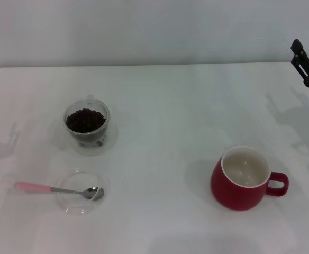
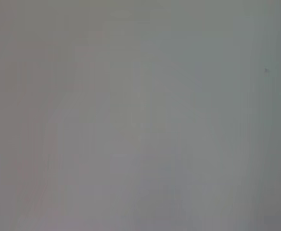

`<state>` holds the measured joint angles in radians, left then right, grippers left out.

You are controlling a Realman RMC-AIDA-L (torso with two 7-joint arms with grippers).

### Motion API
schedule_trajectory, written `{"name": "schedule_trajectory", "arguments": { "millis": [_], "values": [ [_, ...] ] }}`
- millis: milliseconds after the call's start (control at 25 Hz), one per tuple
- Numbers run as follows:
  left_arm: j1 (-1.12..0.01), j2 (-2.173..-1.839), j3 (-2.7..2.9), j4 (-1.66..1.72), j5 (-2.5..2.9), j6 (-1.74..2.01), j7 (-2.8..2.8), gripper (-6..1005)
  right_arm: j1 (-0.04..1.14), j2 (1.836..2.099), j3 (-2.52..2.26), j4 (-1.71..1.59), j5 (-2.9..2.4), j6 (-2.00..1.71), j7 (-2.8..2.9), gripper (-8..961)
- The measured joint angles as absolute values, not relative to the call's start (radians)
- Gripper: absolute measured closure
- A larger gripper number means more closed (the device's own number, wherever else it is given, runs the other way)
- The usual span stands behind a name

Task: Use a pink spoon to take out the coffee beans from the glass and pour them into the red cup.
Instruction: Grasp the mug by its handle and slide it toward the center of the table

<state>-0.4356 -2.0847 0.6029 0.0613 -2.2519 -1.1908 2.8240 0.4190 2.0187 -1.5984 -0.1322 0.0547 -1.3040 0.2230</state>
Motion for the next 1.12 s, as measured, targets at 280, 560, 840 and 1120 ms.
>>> {"name": "schedule_trajectory", "arguments": {
  "millis": [280, 560, 840, 1120],
  "values": [
    [-0.436, -2.084, 0.601, 0.062, -2.252, -1.192, 2.824, 285, 0.415, 2.019, -1.598, -0.132, 0.057, -1.304, 0.224, 229],
    [-0.44, -2.085, 0.597, 0.062, -2.252, -1.195, 2.824, 285, 0.407, 2.018, -1.596, -0.13, 0.057, -1.318, 0.223, 229],
    [-0.437, -2.086, 0.603, 0.06, -2.252, -1.205, 2.824, 286, 0.384, 2.013, -1.595, -0.125, 0.053, -1.341, 0.224, 230],
    [-0.428, -2.085, 0.598, 0.06, -2.252, -1.206, 2.824, 286, 0.302, 1.999, -1.659, -0.131, 0.047, -1.428, 0.238, 229]
  ]
}}
